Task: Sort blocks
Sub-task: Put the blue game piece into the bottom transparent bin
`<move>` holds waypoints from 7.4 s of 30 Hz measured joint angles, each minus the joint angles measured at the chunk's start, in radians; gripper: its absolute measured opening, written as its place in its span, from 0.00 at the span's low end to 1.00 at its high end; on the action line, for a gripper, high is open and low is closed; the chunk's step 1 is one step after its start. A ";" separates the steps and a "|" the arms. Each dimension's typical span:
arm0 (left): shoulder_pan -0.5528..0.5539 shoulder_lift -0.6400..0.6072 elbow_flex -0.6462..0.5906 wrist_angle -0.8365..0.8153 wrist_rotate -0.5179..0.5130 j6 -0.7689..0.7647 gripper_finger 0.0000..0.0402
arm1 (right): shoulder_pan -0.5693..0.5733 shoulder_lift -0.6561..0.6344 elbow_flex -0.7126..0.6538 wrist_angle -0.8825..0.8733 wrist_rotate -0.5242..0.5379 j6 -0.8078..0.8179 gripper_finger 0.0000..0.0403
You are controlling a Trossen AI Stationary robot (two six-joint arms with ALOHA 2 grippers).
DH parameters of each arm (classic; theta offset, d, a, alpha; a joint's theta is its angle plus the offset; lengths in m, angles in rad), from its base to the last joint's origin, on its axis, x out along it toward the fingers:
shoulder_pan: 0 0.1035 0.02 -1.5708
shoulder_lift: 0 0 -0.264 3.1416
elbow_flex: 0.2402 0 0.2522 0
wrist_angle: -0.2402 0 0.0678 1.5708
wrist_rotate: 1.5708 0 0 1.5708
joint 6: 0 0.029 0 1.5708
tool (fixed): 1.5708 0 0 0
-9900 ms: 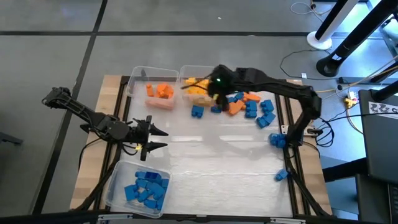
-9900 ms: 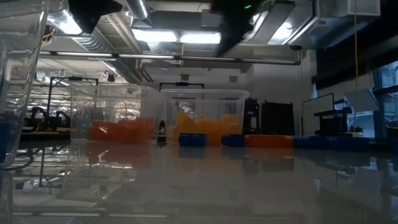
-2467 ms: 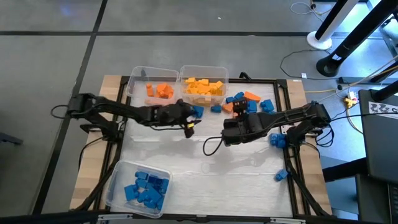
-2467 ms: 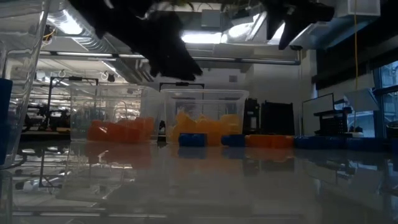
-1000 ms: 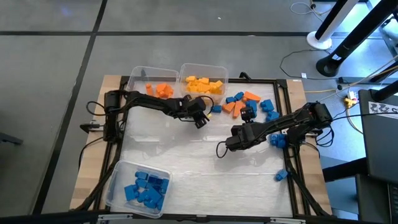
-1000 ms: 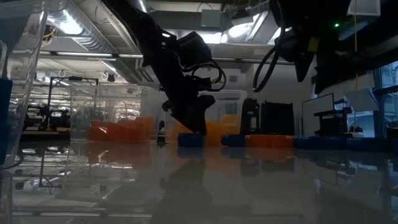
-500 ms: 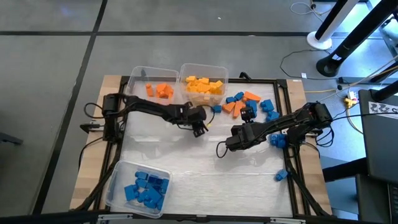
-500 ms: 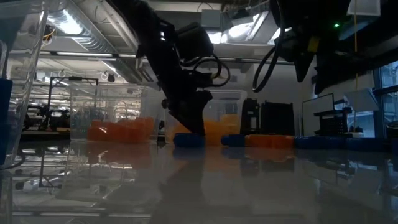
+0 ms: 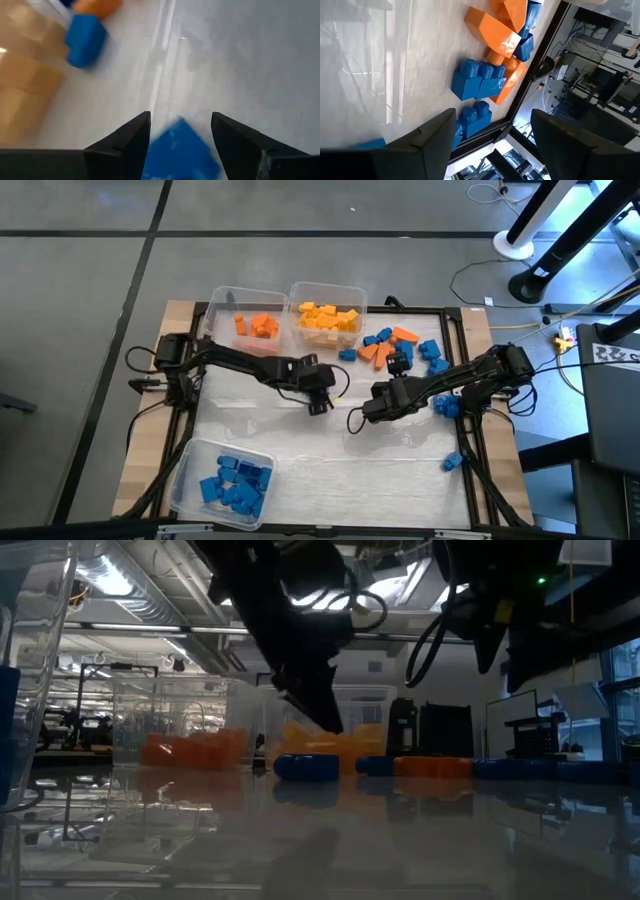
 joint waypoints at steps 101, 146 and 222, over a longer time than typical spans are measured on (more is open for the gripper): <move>0.158 0.066 0.002 -0.444 0.795 0.366 0.01 | 0.142 0.005 -0.012 0.813 -0.078 -0.130 0.64; 0.161 0.066 0.000 -0.453 0.870 0.105 0.06 | 0.029 0.456 -0.106 1.848 -0.388 -0.348 0.64; 0.050 0.065 0.003 -0.579 0.896 -0.062 0.25 | 0.024 0.460 -0.108 1.812 -0.340 -0.294 0.64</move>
